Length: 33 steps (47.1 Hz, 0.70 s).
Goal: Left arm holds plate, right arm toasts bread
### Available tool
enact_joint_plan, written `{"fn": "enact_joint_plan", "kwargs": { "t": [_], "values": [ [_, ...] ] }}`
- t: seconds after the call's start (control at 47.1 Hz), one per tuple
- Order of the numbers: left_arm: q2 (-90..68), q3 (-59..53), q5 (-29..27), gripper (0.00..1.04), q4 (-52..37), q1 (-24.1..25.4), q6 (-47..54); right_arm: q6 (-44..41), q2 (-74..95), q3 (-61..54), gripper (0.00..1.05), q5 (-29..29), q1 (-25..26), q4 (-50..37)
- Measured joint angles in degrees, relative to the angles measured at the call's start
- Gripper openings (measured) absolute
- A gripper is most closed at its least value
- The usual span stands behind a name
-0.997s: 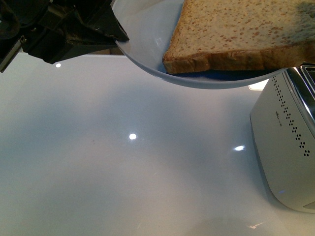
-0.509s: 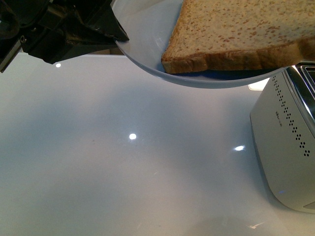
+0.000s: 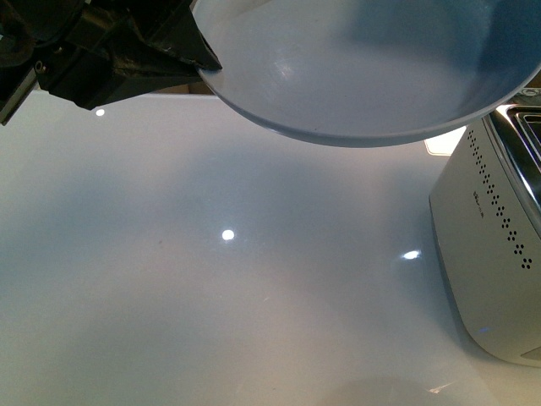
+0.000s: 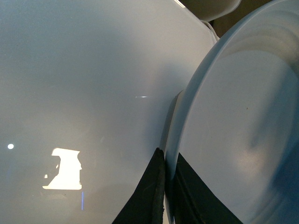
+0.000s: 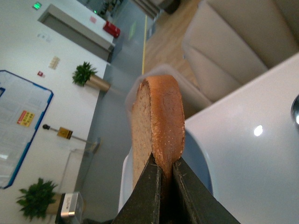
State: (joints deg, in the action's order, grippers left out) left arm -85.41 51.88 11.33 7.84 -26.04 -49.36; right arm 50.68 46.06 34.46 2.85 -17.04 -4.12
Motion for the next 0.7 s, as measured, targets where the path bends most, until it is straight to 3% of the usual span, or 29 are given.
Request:
{"fn": "enact_joint_plan", "kwargs": {
  "t": [0.318,0.531,0.7],
  "values": [
    [0.00,0.02,0.00,0.03,0.00,0.00,0.00,-14.29,-4.85,4.72,0.03,2.12,7.87,5.22],
    [0.00,0.02,0.00,0.03,0.00,0.00,0.00,-29.42,-5.09,3.39,0.03,5.22,13.79,7.04],
    [0.00,0.02,0.00,0.03,0.00,0.00,0.00,-34.51,-3.61,-0.15,0.03,5.38,15.21,7.91]
  ]
}}
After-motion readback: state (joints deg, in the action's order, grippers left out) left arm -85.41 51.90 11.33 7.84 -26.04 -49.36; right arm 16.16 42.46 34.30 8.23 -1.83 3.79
